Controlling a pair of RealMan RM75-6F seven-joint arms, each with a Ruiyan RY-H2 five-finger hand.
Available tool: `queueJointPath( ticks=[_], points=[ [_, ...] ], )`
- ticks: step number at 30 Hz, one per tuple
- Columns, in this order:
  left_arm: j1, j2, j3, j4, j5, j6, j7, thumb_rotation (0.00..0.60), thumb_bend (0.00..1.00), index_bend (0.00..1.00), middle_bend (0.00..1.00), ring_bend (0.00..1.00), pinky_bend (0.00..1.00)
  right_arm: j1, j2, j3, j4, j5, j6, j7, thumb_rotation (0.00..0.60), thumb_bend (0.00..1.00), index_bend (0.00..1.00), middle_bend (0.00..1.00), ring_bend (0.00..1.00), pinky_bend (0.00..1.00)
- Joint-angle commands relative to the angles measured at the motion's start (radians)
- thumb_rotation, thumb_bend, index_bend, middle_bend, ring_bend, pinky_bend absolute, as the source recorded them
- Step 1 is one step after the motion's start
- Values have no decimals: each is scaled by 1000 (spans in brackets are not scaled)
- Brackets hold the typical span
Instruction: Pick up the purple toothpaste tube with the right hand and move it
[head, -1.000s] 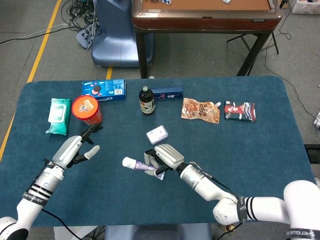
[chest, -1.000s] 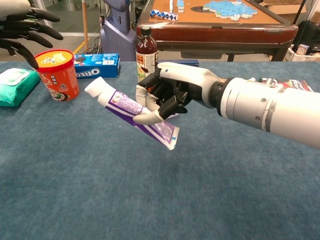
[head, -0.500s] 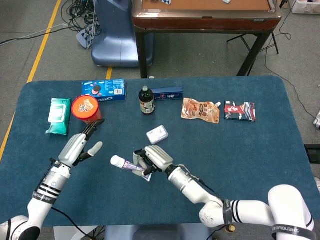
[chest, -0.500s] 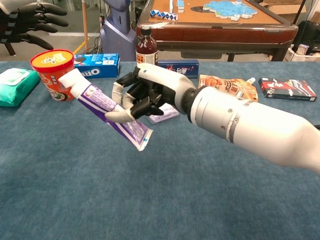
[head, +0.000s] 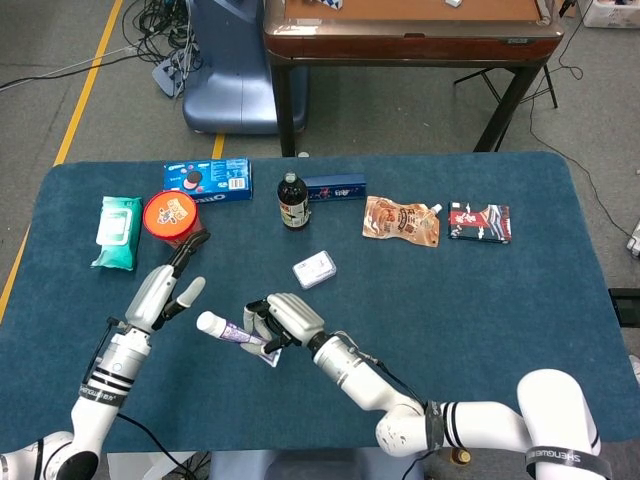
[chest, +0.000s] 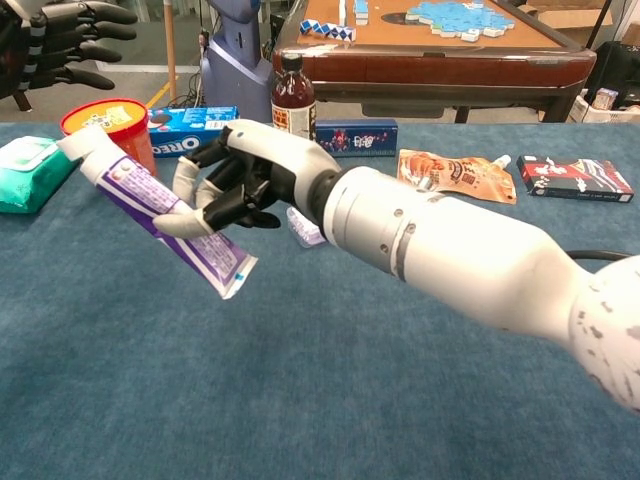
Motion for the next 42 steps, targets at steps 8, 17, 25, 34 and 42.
queueJointPath(
  ticks=[8,17,25,34,42],
  points=[
    [3,-26,5,17,1,-14,-12,0,173,0,0,0,73,39,-38,52,18,63,-24,-51,600,804,952,812,806,892],
    [-1,-57,-3,29,2,-26,-45,0,173,0,0,0,73,55,-78,76,44,76,-8,-74,600,806,962,820,811,892],
    [-4,-68,-7,29,1,-45,-74,0,173,0,0,0,73,64,-98,89,61,87,-11,-79,600,808,963,822,817,892],
    [-8,-78,-5,37,-2,-61,-79,0,173,0,0,0,73,75,-112,102,72,96,-16,-89,600,812,966,824,820,898],
    [-10,-86,-8,38,0,-68,-87,0,173,0,0,0,73,80,-128,109,81,90,-6,-91,600,822,976,830,824,901]
  ],
)
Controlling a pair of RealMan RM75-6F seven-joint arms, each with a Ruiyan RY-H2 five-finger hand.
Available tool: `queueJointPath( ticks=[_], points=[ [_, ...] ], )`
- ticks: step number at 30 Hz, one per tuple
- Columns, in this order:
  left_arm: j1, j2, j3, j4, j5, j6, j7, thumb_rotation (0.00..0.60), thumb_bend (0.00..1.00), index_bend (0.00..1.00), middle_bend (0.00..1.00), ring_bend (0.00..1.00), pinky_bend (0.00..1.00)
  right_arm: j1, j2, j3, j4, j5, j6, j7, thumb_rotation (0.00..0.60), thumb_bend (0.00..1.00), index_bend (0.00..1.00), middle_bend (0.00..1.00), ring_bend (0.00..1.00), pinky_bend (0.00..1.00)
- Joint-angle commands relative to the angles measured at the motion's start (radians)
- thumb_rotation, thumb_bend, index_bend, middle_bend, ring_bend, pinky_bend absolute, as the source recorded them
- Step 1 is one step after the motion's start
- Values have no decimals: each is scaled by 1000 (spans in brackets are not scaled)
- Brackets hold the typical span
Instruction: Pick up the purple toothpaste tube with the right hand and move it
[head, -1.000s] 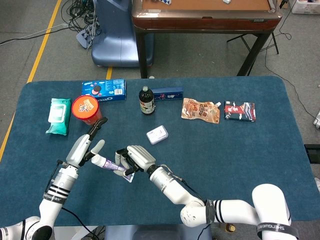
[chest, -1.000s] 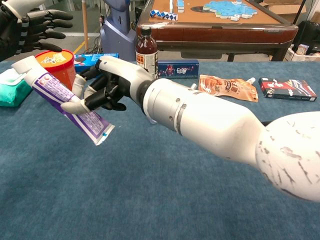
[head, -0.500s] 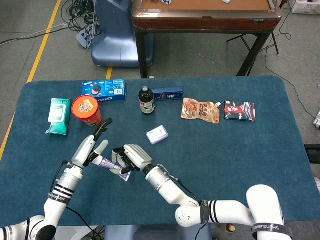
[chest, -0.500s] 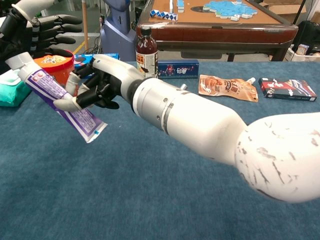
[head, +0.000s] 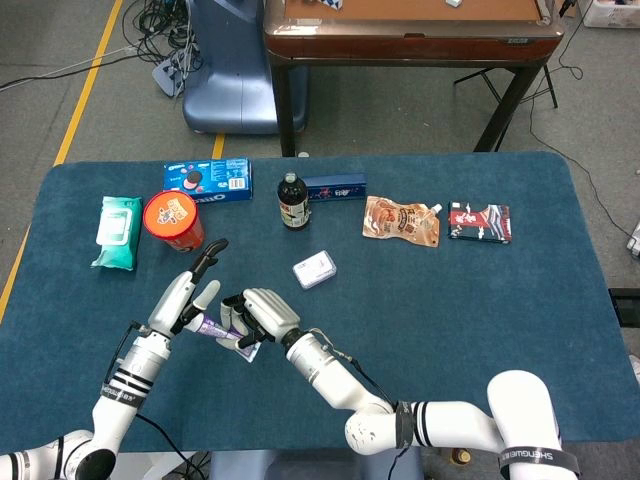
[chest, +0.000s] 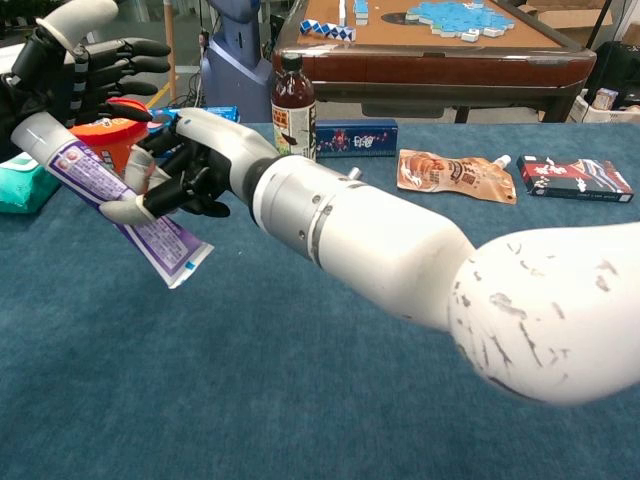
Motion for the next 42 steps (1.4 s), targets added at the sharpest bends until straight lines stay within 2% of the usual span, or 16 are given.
queueJointPath(
  ticks=[1,6,14,20,26,28,31,36,38,42],
  points=[
    [-1,-1,0,0,0,-2,1,0,173,0,0,0,73,2,-3,0,3,1,-1,-4,600,823,976,830,824,901],
    [1,7,-3,0,0,0,9,0,173,0,0,0,73,-3,18,-16,-7,4,-11,-28,600,823,976,830,824,901],
    [15,64,-5,-8,-8,9,48,0,173,0,0,0,73,-24,156,-91,-58,17,-82,-117,600,823,976,830,823,901],
    [23,98,6,-20,-14,8,96,0,173,0,0,0,73,26,298,-148,-95,88,-209,-238,600,823,975,826,813,899],
    [30,104,15,-28,-14,11,113,0,173,0,0,0,73,75,330,-207,-90,161,-218,-349,600,823,968,782,765,834],
    [30,106,18,-31,-13,8,115,0,173,0,0,0,73,86,328,-223,-90,182,-217,-370,600,813,919,738,733,784],
    [30,105,20,-29,-13,7,120,0,173,0,0,0,73,95,320,-241,-86,196,-210,-389,600,758,796,665,651,697],
    [31,105,22,-25,-15,6,125,0,173,0,0,0,73,111,325,-268,-90,222,-201,-423,600,516,501,513,505,549],
    [32,104,22,-24,-16,6,125,0,172,0,0,0,73,114,332,-273,-96,226,-194,-431,600,392,360,406,426,487],
    [33,103,23,-20,-16,5,127,0,173,0,0,0,73,109,352,-274,-123,218,-163,-437,600,224,191,296,329,412]
  ],
)
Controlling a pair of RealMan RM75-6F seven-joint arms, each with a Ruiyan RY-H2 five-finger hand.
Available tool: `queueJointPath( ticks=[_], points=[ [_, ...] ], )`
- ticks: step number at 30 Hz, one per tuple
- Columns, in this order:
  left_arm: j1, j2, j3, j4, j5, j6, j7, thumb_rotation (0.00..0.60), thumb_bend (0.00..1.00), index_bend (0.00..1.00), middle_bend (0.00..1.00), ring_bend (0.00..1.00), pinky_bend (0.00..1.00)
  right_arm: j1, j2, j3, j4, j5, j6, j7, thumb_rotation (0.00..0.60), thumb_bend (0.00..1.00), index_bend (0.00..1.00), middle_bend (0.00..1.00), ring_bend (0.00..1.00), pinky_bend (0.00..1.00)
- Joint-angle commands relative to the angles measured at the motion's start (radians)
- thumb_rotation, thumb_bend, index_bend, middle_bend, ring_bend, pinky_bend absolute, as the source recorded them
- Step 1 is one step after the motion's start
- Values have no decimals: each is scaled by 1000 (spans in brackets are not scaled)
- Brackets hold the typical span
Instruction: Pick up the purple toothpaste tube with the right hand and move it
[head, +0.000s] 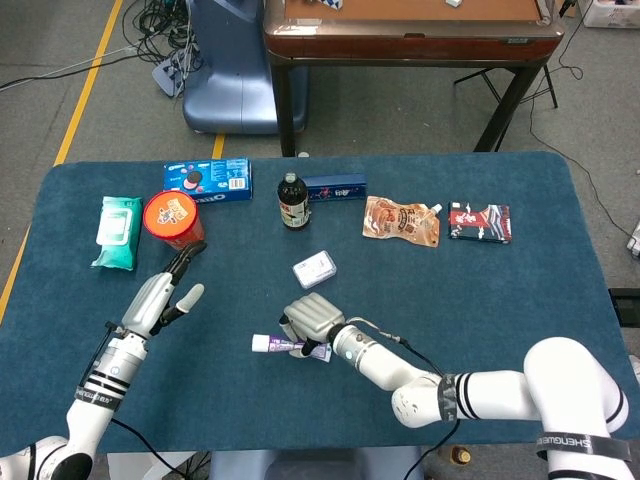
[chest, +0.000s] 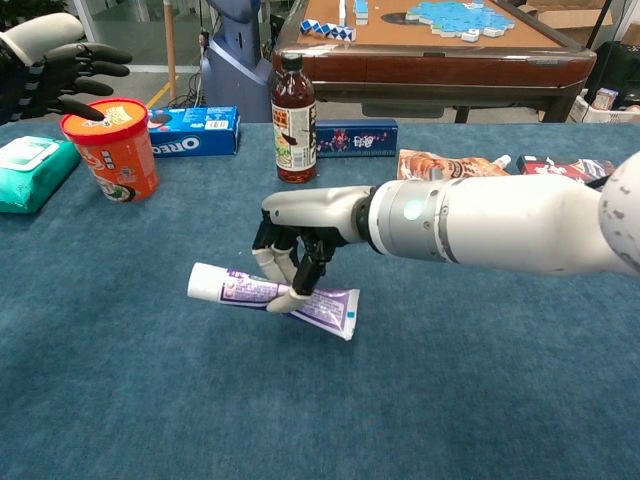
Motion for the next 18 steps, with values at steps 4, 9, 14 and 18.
queueJointPath(
  ticks=[4,9,14,18],
  points=[
    [-1,-1,1,6,2,0,12,0,173,0,0,0,73,-20,46,1,-52,-31,56,0,600,156,132,260,303,395],
    [0,4,4,10,2,1,29,0,173,0,0,0,73,-45,92,-8,-87,-62,106,-10,600,108,100,249,298,388],
    [8,16,18,43,-5,21,115,35,172,0,0,0,73,-124,179,-31,-143,-126,228,-12,600,109,102,302,314,388],
    [16,24,23,76,-35,37,186,544,171,0,0,0,78,-212,250,-52,-185,-183,332,22,600,173,220,377,384,416]
  ],
)
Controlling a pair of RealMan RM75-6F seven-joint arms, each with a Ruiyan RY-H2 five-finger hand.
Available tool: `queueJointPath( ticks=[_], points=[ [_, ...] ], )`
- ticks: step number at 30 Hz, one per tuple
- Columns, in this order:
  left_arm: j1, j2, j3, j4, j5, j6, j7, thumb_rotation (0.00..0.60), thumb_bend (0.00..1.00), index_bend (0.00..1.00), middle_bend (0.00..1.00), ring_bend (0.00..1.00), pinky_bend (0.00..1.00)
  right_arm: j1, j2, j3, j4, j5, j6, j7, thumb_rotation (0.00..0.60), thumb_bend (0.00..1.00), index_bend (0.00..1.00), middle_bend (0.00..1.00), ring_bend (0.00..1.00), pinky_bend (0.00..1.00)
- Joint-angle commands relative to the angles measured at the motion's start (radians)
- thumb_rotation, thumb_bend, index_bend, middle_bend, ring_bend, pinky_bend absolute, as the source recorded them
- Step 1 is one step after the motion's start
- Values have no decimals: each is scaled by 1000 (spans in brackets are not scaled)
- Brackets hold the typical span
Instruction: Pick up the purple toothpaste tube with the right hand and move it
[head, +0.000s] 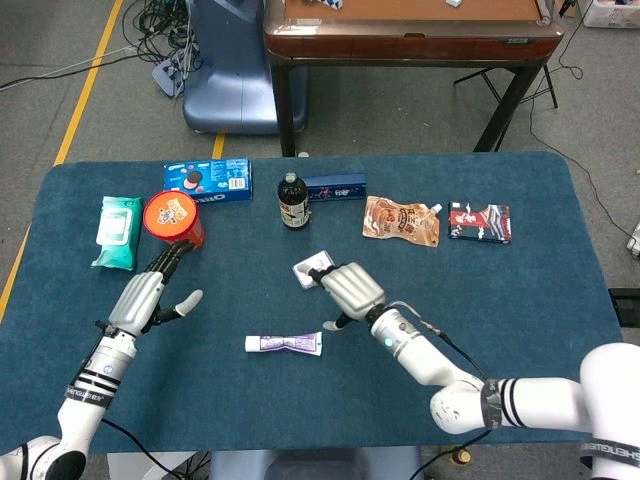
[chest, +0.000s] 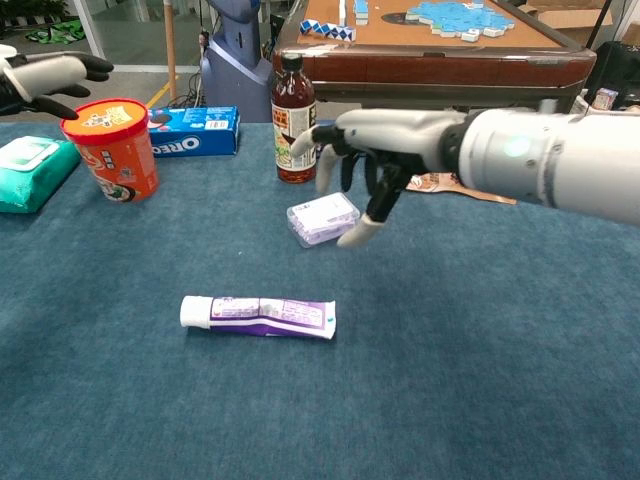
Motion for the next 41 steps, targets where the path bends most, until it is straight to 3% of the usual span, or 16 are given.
queueJointPath(
  ticks=[1,5,8,17,27,33,41],
  points=[
    [11,9,6,33,-30,19,55,592,171,0,0,0,83,-98,85,-27,-52,-68,106,36,600,185,251,391,403,429],
    [30,15,4,52,-55,44,70,600,172,0,39,42,141,-179,149,-53,-72,-121,186,63,600,268,415,476,488,521],
    [52,16,8,82,-51,82,84,600,172,0,72,63,168,-242,196,-78,-84,-160,245,79,600,297,466,513,516,522],
    [146,34,55,153,5,231,186,600,172,0,83,67,168,-424,298,-147,-96,-258,400,109,600,298,500,526,536,541],
    [267,52,150,91,104,369,308,600,172,0,83,67,168,-624,382,-221,-161,-337,553,106,600,298,515,540,547,541],
    [309,39,179,49,152,419,389,600,172,0,83,66,168,-730,374,-246,-165,-394,641,101,600,298,515,544,547,540],
    [337,44,176,21,172,440,411,600,172,0,83,67,168,-780,361,-228,-145,-418,635,112,600,299,524,548,548,541]
  ],
)
